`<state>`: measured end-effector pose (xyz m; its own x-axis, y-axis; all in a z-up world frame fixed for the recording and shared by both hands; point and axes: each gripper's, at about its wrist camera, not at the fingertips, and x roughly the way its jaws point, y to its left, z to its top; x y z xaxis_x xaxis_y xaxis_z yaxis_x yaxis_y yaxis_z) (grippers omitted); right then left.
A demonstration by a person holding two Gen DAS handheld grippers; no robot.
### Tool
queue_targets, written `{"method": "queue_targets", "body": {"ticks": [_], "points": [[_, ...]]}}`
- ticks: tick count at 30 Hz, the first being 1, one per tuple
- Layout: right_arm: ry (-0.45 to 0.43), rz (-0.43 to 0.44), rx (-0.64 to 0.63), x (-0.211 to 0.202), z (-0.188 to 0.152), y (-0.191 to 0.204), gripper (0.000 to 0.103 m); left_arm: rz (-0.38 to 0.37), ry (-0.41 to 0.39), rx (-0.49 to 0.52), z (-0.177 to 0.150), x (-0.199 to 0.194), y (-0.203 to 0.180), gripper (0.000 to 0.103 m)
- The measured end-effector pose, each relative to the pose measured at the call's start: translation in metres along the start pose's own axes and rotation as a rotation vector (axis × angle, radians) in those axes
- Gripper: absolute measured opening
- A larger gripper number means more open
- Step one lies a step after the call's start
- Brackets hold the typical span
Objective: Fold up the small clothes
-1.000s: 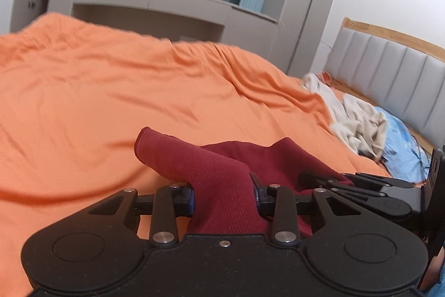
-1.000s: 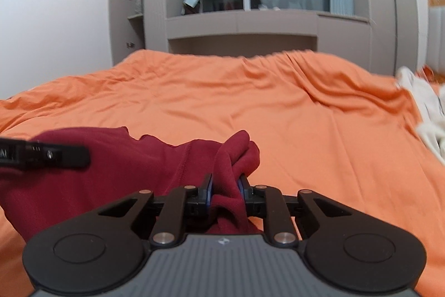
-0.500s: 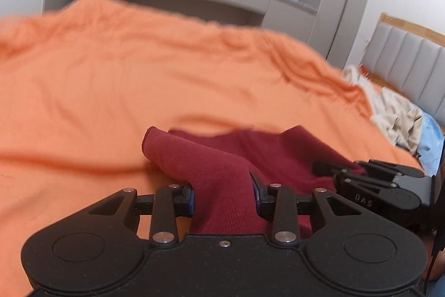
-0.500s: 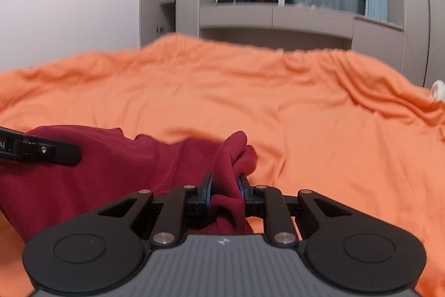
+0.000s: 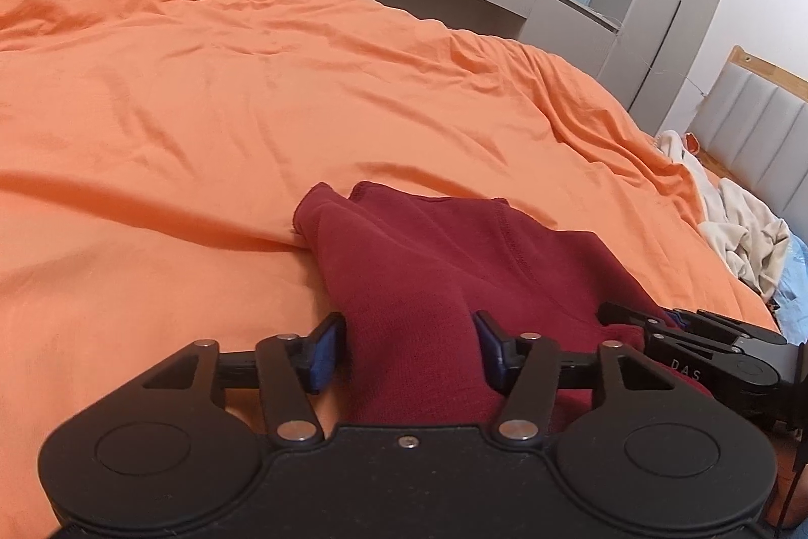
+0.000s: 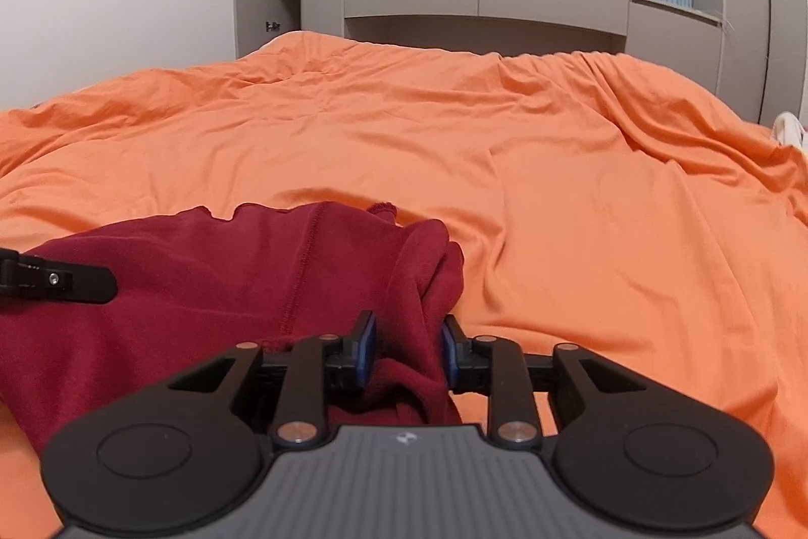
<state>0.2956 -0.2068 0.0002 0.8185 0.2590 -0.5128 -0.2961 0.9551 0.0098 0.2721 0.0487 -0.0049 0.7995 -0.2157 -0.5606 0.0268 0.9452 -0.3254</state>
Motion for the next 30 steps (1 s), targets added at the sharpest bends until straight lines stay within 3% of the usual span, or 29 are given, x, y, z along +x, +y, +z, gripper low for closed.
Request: {"method": "queue_targets", "body": {"ticks": [4,14,17,21,30], "points": [[0.0,-0.009,0.006,0.0,-0.001,-0.001,0.039,0.032,0.0,-0.004,0.0,-0.002,0.001,0.074],[-0.023,-0.064,0.056,-0.009,0.0,-0.01,0.074,0.092,-0.024,-0.012,-0.001,-0.012,0.001,0.1],[-0.03,-0.073,0.066,-0.014,0.0,-0.012,0.089,0.096,-0.024,-0.016,-0.001,-0.016,0.001,0.102],[-0.06,-0.067,0.071,-0.025,0.003,-0.013,0.098,0.103,-0.028,-0.017,-0.001,-0.018,-0.001,0.102],[-0.18,-0.073,0.064,-0.059,0.012,-0.001,0.103,0.111,-0.079,0.003,-0.001,-0.039,-0.011,0.102]]}}
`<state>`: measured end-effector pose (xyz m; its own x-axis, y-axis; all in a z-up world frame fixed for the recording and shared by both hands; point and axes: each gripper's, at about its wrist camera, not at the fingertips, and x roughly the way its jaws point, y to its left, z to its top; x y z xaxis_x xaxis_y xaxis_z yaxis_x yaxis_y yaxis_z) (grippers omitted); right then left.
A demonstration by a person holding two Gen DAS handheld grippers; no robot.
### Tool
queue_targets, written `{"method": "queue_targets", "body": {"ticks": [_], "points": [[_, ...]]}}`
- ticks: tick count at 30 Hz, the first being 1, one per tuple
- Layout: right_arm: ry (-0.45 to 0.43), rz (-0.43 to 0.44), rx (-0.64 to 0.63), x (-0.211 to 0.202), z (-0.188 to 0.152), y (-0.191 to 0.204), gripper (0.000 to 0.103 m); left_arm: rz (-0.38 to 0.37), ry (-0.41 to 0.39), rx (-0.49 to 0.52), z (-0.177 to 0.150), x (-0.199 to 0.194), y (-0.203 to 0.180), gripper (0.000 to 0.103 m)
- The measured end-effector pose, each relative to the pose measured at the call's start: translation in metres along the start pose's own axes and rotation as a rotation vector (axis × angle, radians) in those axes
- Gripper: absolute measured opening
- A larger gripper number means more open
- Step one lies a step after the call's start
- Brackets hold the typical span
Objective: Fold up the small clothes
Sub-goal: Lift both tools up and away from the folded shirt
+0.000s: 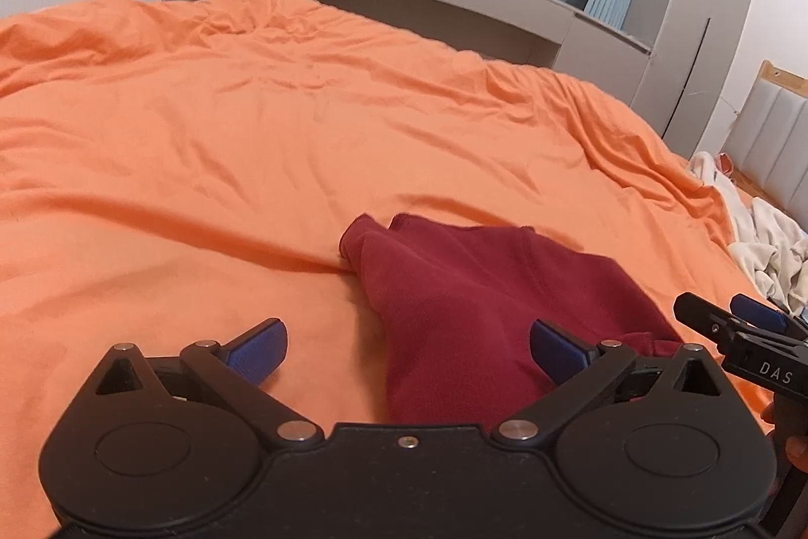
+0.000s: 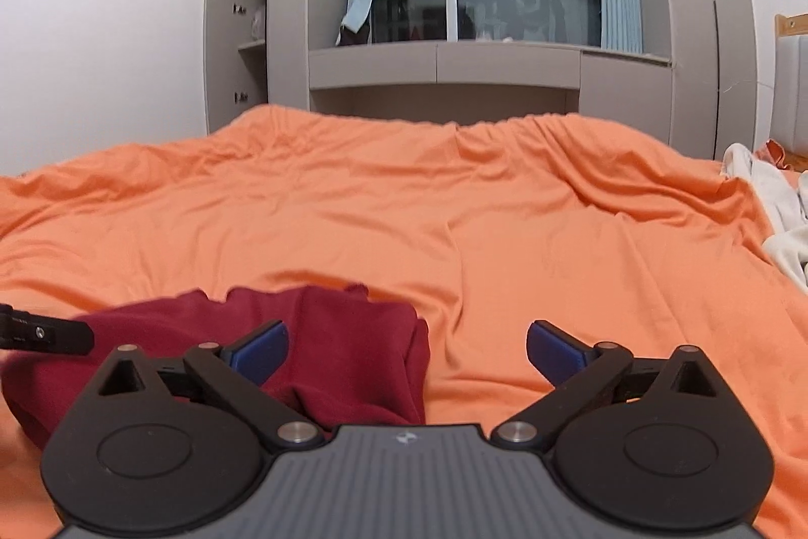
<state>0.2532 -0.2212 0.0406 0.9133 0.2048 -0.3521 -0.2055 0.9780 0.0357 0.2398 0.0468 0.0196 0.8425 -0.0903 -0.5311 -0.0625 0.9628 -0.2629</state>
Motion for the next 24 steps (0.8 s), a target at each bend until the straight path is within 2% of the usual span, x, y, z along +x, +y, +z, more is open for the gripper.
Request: {"method": "queue_targets", "body": {"ticks": [10,24], "points": [[-0.089,0.028,0.066,-0.034,0.006,0.001,0.103,0.006,-0.129,0.06,-0.001,-0.042,-0.009,0.102],[-0.226,0.025,0.014,-0.092,0.002,0.018,0.103,-0.013,-0.307,0.158,-0.014,-0.091,-0.028,0.102]]}}
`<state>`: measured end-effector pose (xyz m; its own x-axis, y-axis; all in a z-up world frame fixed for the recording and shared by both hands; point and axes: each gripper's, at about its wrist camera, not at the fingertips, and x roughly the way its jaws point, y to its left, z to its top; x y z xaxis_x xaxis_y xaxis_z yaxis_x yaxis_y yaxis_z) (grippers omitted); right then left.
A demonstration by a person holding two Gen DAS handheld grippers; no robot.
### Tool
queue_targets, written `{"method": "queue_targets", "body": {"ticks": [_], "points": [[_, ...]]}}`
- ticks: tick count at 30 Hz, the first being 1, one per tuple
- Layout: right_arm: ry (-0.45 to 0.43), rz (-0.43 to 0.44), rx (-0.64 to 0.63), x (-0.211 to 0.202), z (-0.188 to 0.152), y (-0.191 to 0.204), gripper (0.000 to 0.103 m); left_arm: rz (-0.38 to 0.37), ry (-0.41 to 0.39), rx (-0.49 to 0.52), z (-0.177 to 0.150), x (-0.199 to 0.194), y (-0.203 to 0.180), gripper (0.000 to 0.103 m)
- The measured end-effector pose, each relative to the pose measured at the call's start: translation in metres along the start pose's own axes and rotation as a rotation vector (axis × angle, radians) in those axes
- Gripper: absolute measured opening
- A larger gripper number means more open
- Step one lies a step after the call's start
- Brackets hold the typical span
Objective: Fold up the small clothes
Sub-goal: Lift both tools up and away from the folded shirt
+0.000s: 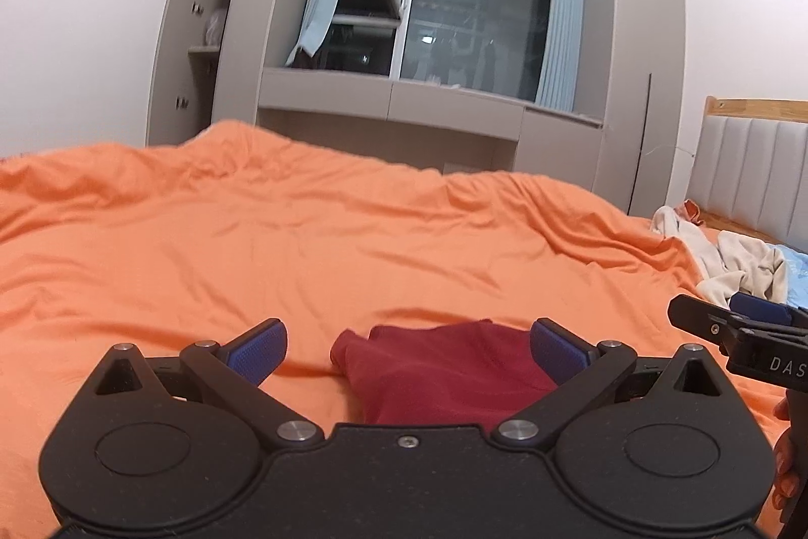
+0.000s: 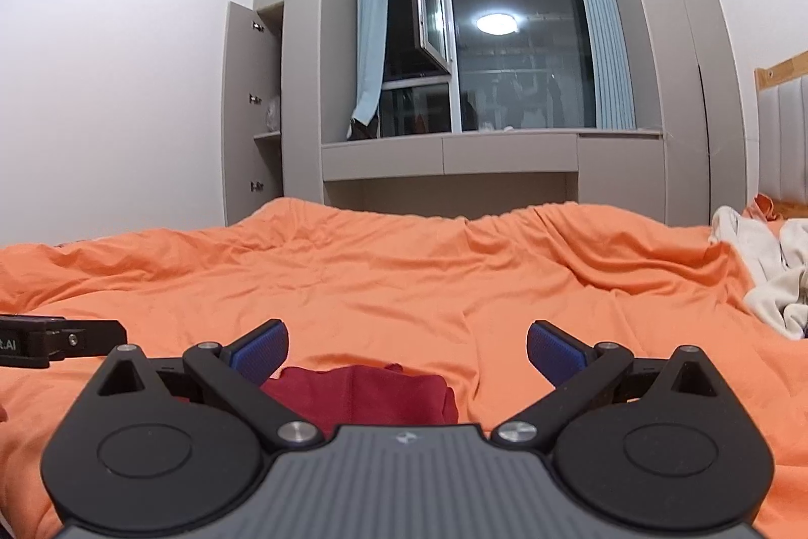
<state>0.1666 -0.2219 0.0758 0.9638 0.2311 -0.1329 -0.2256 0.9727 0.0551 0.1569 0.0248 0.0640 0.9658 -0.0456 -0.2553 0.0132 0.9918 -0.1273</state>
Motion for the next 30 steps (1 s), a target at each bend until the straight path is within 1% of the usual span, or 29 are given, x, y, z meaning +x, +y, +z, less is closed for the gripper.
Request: {"method": "queue_targets", "body": {"ticks": [4,7,12,17,21,26,30], "points": [[-0.02,0.011,-0.001,-0.014,0.0,0.005,0.103,-0.003,-0.032,0.015,-0.003,-0.015,-0.002,0.102],[-0.027,0.021,-0.009,-0.022,-0.001,0.009,0.103,-0.002,-0.037,0.023,-0.007,-0.022,-0.002,0.102],[-0.019,0.035,-0.042,-0.037,-0.004,0.019,0.103,0.008,-0.008,0.045,-0.017,-0.033,-0.003,0.102],[-0.024,0.045,-0.046,-0.054,-0.008,0.028,0.103,0.007,0.001,0.056,-0.028,-0.05,-0.002,0.102],[0.0,0.041,-0.02,-0.066,-0.014,0.027,0.103,0.013,0.011,0.052,-0.038,-0.062,0.0,0.102],[0.065,0.011,0.023,-0.08,-0.028,0.022,0.103,0.033,0.045,0.035,-0.051,-0.073,0.003,0.102],[0.092,-0.013,0.049,-0.093,-0.038,0.016,0.103,0.039,0.072,0.014,-0.06,-0.078,0.005,0.102]]}}
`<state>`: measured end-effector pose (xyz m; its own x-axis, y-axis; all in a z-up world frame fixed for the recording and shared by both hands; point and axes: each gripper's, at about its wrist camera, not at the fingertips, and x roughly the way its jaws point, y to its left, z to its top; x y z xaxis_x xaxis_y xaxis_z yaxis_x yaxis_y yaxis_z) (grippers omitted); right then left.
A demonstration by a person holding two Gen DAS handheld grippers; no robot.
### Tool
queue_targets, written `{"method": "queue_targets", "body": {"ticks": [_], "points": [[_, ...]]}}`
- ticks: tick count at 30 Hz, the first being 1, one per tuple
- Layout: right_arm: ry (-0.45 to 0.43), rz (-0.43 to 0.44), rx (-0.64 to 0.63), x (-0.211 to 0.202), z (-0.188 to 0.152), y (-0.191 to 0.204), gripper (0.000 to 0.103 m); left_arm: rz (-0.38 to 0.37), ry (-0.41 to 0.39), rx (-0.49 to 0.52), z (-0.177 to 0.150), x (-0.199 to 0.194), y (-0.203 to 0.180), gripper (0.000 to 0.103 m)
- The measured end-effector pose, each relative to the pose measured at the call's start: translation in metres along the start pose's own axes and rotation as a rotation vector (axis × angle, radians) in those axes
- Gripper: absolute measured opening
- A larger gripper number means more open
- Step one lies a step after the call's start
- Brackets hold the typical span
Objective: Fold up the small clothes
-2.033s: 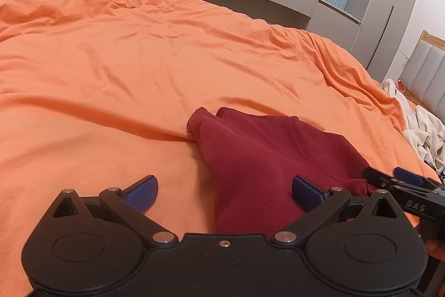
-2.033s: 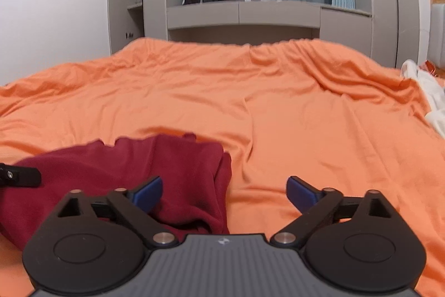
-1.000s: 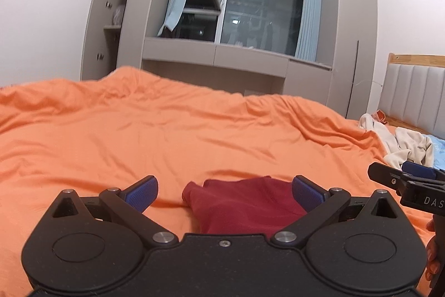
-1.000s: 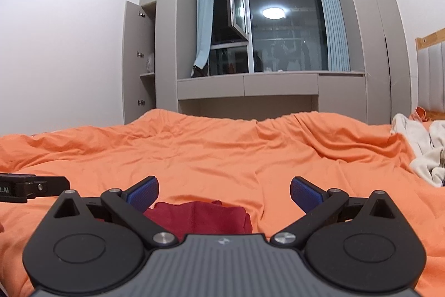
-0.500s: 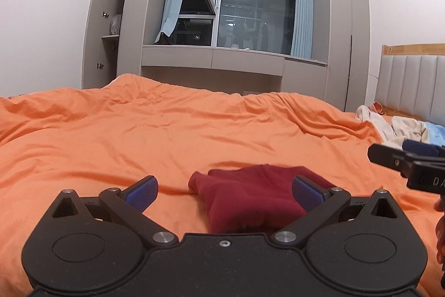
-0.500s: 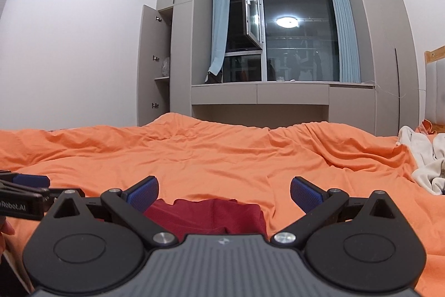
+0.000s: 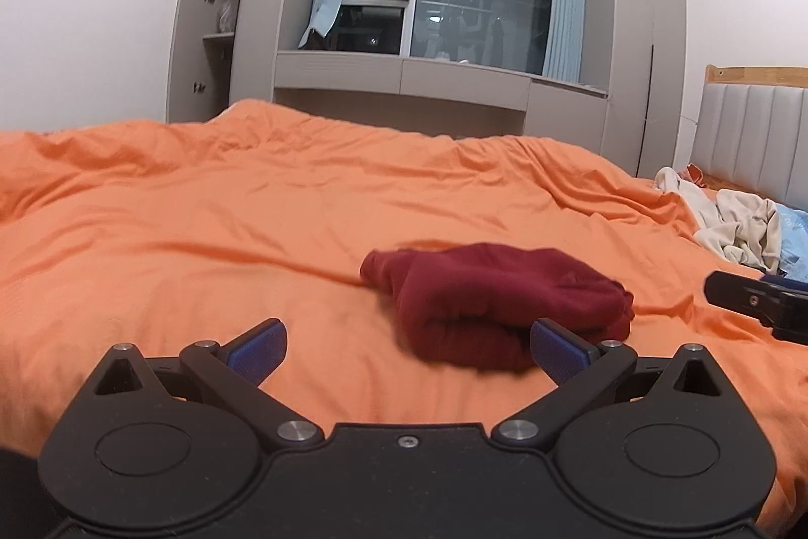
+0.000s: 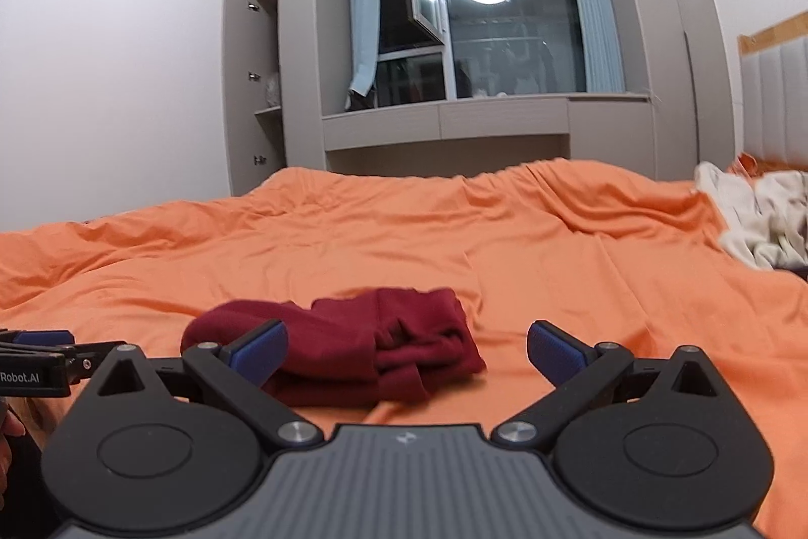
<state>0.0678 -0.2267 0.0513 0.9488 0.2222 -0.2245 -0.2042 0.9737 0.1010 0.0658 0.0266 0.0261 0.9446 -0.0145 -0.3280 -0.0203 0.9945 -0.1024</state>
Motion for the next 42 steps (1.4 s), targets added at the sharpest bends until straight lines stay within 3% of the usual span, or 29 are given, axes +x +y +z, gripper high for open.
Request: {"method": "queue_targets", "body": {"ticks": [11,42], "points": [[0.0,-0.03,0.005,-0.022,-0.013,0.003,0.103,-0.018,0.008,0.013,-0.009,-0.007,-0.007,0.102],[0.015,-0.026,0.009,-0.016,-0.015,0.006,0.103,-0.019,0.005,0.013,-0.009,-0.008,-0.009,0.102]]}}
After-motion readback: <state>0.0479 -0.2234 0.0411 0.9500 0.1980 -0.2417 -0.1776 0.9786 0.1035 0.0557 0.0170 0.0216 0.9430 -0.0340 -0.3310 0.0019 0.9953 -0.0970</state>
